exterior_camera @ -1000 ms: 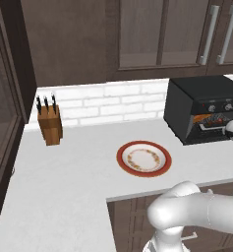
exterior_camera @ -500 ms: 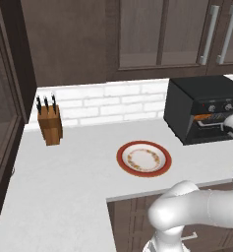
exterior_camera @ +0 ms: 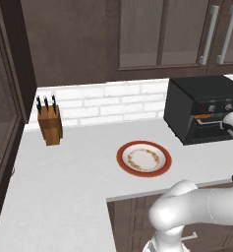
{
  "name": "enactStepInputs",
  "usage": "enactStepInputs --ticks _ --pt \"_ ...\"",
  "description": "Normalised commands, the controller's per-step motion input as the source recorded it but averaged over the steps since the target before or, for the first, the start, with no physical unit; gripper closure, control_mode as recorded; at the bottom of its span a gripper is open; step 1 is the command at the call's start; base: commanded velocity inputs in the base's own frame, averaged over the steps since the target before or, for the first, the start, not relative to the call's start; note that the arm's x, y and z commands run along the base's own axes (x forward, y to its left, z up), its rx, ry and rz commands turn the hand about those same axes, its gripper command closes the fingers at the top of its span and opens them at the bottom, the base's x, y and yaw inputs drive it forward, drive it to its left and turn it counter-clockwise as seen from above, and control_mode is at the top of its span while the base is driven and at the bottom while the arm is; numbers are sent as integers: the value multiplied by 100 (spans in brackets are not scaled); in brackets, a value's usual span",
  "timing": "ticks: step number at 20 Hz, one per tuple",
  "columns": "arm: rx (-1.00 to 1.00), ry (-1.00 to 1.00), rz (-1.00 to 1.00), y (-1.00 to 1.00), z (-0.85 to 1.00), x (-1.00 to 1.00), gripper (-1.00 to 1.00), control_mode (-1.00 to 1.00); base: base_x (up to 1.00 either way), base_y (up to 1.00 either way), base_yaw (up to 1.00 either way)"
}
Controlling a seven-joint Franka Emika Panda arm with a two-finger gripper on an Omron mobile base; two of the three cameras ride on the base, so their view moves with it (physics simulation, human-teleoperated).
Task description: Pick up the kebab skewer and baguette bread, and place them inside the toaster oven. Close the toaster oven door and start by setting the timer.
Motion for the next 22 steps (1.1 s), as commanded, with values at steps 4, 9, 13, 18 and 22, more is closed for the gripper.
enactStepInputs --ticks 4,9,13,18,22 --pt "0 0 0 0 0 21 -100 -100 0 0 0" --pt "0 0 0 0 0 8 -100 -100 0 0 0" --pt "0 0 0 0 -4 13 -100 -100 0 0 0" --pt "0 0 0 0 -7 13 -100 -100 0 0 0" --pt "0 0 0 0 -9 14 -100 -100 0 0 0"
